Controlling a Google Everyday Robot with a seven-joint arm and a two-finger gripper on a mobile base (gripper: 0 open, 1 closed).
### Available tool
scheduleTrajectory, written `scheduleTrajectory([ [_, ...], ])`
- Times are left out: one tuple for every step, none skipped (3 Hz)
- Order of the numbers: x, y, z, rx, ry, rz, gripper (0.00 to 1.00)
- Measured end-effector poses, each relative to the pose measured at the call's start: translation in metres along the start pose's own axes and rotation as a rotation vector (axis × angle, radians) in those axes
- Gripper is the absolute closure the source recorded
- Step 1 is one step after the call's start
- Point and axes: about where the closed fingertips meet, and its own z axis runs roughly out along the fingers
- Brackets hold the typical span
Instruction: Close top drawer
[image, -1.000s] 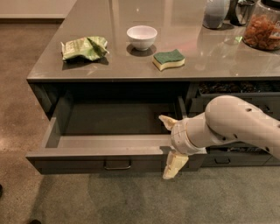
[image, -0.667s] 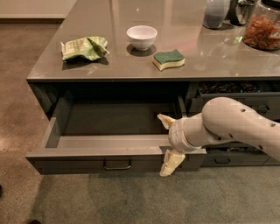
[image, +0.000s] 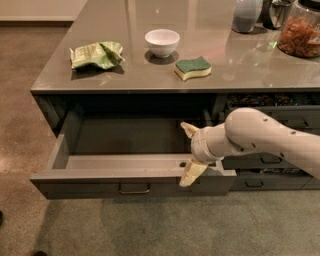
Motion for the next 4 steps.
scheduleTrajectory([
  [0.003, -0.016, 0.01, 0.01, -0.002, 0.002, 0.22],
  [-0.002, -0.032, 0.013, 0.027, -0.006, -0.009, 0.53],
  [-0.013, -0.059, 0.015, 0.06, -0.016, -0.03, 0.76],
  [-0.027, -0.076, 0.009, 0.143, -0.047, -0.05, 0.74],
])
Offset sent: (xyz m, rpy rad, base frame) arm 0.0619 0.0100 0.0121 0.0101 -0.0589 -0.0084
